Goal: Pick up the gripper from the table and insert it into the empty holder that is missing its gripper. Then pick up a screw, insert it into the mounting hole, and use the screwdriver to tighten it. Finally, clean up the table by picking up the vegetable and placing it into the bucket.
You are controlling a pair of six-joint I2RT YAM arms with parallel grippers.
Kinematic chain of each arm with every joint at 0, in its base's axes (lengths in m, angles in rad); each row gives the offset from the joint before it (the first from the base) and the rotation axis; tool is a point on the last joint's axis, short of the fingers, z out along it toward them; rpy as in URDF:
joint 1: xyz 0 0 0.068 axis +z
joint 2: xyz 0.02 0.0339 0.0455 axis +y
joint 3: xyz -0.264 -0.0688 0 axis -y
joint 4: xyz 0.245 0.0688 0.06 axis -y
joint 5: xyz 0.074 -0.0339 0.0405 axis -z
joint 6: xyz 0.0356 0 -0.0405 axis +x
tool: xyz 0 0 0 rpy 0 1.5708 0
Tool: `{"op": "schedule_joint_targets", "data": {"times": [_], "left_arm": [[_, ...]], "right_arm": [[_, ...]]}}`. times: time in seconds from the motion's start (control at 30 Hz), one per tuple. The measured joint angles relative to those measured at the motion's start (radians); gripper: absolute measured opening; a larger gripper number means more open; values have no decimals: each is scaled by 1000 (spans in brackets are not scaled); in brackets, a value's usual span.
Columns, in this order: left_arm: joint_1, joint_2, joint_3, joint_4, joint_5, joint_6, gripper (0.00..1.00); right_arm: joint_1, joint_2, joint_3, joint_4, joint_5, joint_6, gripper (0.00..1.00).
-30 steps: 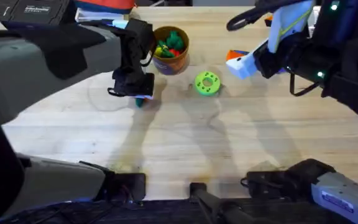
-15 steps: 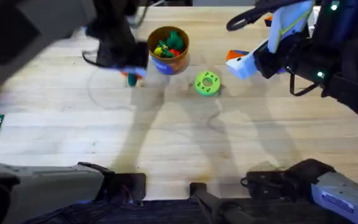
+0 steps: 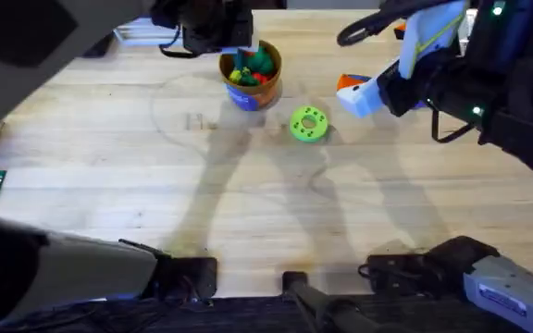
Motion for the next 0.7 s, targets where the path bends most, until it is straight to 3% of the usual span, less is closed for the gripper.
{"op": "schedule_joint_targets", "data": {"times": [0.2,0.33,0.43,0.57,0.7], "left_arm": [[0,89,0,28,-4,-3,238],[0,112,0,28,-4,-9,724],[0,112,0,30,-4,-9,930],[0,109,5,5,-4,-11,985],[0,72,44,-119,-4,-5,986]], "right_arm": [[0,0,0,0,0,-2,993],[0,0,0,0,0,-26,994],[0,0,0,0,1,-42,994],[0,0,0,-3,1,-49,994],[0,-17,8,-92,3,-30,994]]}}
